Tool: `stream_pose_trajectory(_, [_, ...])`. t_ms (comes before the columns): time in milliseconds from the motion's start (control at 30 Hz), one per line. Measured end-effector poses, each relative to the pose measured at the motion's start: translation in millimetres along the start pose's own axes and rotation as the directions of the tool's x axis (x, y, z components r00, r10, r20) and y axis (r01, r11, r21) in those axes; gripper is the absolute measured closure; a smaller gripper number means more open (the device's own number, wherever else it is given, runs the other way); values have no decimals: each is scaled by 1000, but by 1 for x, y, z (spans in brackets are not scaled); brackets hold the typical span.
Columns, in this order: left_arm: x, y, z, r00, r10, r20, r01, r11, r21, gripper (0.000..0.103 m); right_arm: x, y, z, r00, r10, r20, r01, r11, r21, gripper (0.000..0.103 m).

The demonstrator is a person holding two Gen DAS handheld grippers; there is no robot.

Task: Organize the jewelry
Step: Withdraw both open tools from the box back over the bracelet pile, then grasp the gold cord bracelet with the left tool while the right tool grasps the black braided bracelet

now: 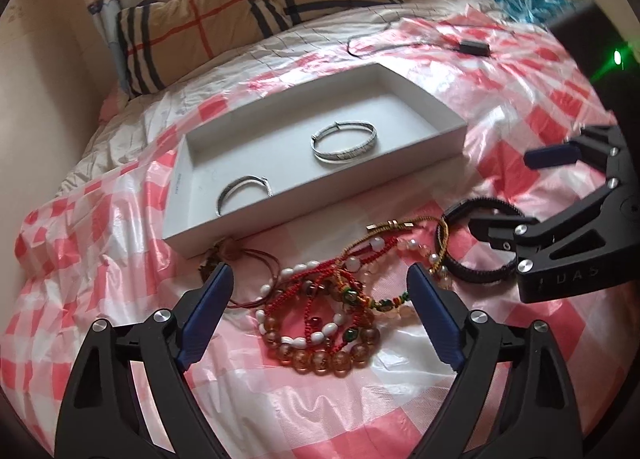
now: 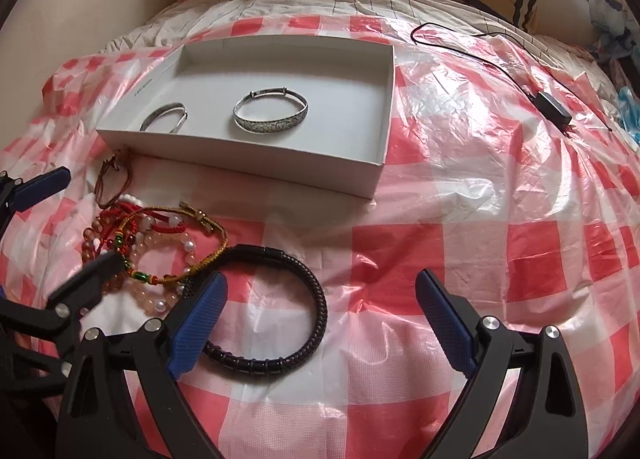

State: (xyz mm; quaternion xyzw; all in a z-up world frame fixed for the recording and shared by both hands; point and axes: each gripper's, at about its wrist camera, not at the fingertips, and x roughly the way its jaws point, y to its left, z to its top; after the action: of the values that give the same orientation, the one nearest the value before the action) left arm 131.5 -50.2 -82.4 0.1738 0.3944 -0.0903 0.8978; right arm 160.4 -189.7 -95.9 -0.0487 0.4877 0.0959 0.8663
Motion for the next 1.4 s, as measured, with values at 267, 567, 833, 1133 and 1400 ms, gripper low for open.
stream_pose_trajectory(267, [21, -2, 0, 999, -30, -38, 29, 999, -16, 27, 6, 1, -3, 999, -21, -28, 21, 999, -27, 11])
stream_pose_trajectory(567, [36, 41, 0, 993, -100, -70, 81, 968, -238, 67, 8, 3, -5, 999, 2, -41, -4, 1000, -31, 11])
stream_pose_trajectory(833, [33, 33, 7, 994, -98, -40, 87, 974, -209, 55, 9, 10, -4, 998, 39, -43, -40, 998, -43, 11])
stream_pose_trajectory(1133, [49, 27, 13, 990, -118, -79, 101, 976, -192, 93, 12, 11, -4, 996, 75, -53, -77, 996, -35, 11])
stream_pose_trajectory(1400, [21, 45, 9, 986, -166, -26, 154, 956, -250, 97, 8, 8, -3, 990, 140, -31, -140, 990, 2, 13])
